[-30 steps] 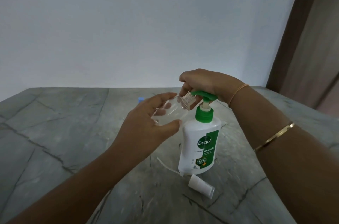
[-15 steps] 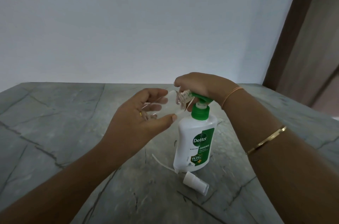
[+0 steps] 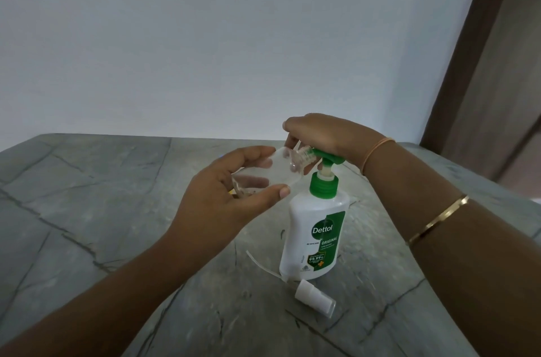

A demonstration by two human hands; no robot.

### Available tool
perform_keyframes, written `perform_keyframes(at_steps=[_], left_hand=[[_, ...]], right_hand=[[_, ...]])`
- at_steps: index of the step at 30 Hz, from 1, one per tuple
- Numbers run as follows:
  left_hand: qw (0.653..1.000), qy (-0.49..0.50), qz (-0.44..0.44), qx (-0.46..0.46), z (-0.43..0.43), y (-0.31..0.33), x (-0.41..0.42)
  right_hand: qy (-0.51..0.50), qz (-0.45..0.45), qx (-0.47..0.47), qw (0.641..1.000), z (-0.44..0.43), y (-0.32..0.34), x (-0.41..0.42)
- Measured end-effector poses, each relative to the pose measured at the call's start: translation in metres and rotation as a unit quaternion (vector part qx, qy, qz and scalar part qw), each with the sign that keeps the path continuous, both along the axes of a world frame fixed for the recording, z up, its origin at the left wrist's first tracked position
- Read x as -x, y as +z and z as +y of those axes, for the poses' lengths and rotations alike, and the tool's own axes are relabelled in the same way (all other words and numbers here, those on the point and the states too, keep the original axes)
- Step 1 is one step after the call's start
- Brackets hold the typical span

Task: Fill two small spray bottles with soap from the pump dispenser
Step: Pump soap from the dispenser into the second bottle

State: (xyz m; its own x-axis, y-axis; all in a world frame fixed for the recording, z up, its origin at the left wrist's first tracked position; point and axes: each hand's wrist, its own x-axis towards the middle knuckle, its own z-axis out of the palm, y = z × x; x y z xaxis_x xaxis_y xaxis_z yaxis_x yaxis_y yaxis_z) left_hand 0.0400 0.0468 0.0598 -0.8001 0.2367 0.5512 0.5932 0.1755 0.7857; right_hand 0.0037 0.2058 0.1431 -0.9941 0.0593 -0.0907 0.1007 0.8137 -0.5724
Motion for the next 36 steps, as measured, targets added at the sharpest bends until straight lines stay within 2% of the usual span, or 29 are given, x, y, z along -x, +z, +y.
perform_keyframes(at_steps=[10,16,19,26,29,32,36], left_hand=[[1.000,-0.017,0.001,-0.001,0.000,-0.006,0.003],[1.000,-0.018,0.001,-0.005,0.002,-0.007,0.001],[1.000,-0.008,0.009,-0.007,0.003,-0.005,0.000],[0.999,-0.005,0.011,-0.031,0.002,-0.004,0.000],[1.000,-0.008,0.009,-0.028,0.002,-0.006,0.000],[1.000,-0.007,0.008,-0.027,0.002,-0.007,0.000],[1.000,-0.004,0.014,-0.017,0.002,-0.006,-0.001]], right_hand=[[-0.003,-0.021,0.037,0.999,0.000,-0.010,0.001],[-0.006,0.087,0.050,0.995,0.001,-0.004,-0.005],[-0.014,0.107,0.055,0.993,0.001,0.004,-0.005],[-0.025,0.054,0.006,0.998,0.000,0.005,-0.001],[-0.034,0.007,0.028,0.999,0.002,-0.001,-0.002],[-0.034,0.020,0.012,0.999,0.001,-0.003,-0.002],[-0.040,-0.014,0.044,0.998,-0.002,-0.008,0.000]])
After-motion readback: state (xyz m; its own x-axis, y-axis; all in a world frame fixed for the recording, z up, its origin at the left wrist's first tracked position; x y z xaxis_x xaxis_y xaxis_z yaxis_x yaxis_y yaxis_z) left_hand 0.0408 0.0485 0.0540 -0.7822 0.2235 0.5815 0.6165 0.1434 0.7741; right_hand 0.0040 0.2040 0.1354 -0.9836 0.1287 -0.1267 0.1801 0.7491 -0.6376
